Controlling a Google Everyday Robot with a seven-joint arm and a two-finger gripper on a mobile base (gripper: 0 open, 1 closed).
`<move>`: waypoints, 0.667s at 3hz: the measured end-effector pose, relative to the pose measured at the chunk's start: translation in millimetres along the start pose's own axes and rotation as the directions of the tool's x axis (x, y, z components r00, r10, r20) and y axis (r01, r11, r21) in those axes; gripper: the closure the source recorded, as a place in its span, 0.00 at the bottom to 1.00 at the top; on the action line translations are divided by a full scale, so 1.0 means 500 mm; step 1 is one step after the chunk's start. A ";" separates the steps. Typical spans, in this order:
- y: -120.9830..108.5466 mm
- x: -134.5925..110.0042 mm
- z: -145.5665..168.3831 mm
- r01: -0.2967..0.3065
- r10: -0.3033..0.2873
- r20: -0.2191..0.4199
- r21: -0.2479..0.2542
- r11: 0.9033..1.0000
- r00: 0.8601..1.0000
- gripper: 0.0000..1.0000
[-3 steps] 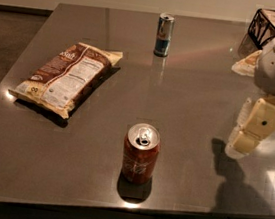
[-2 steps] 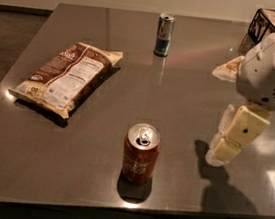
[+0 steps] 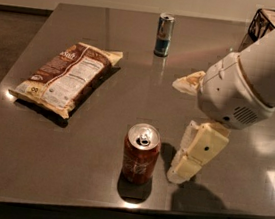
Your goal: Move coke can near brown chip bag
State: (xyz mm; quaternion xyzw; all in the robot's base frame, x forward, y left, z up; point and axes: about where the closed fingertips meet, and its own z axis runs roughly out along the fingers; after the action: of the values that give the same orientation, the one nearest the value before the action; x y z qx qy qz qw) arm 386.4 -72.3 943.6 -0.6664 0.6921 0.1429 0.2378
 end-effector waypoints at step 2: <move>0.052 -0.043 0.071 0.059 -0.051 0.085 -0.099 0.993 0.995 0.00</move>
Offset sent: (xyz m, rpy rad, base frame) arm -0.0320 0.0553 -0.0378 0.1107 0.0960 0.1682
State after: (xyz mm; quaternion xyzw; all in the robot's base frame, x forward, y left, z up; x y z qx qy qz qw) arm 365.4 -33.6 921.7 -0.6900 0.6549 0.1984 0.2359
